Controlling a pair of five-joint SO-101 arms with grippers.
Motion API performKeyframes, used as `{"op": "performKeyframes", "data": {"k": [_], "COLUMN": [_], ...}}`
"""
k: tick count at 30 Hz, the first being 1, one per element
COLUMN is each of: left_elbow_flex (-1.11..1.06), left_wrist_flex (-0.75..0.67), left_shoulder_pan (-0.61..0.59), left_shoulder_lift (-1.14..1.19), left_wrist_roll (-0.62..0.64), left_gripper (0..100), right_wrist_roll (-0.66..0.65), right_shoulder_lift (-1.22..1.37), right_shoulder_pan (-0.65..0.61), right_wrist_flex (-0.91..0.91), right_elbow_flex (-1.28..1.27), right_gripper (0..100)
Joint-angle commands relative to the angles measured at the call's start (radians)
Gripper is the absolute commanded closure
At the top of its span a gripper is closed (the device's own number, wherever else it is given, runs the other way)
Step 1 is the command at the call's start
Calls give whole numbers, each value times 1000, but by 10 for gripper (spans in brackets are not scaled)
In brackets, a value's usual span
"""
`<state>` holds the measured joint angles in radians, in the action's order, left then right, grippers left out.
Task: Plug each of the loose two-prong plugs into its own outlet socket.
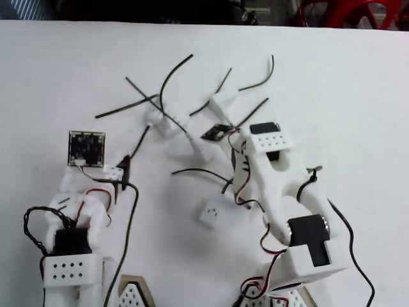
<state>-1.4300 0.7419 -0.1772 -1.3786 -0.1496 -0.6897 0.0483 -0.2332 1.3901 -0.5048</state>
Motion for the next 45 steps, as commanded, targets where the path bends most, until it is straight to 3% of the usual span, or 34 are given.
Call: {"op": "performKeyframes", "data": {"k": [1, 11, 25, 29, 34, 45], "left_elbow_flex": [3, 3, 3, 3, 3, 3], "left_wrist_flex": [-26, -26, -26, -26, -26, -26], "left_shoulder_pan": [-4, -5, -5, -5, -5, -2], "left_shoulder_lift": [-15, -15, -15, -15, -15, -15], "left_wrist_roll": [-9, -9, -9, -9, -9, -9], "left_gripper": [762, 762, 762, 762, 762, 762], "right_wrist_roll": [-3, -78, -80, -77, -72, -72], "right_shoulder_lift": [-33, -4, 64, 65, 62, -114], "right_shoulder_pan": [-4, 76, 85, 82, 85, 77], "right_wrist_flex": [-35, -102, -166, -166, -107, -19], "right_elbow_flex": [-17, -20, 31, 28, 29, 21], "right_gripper": [828, 830, 981, 974, 851, 849]}}
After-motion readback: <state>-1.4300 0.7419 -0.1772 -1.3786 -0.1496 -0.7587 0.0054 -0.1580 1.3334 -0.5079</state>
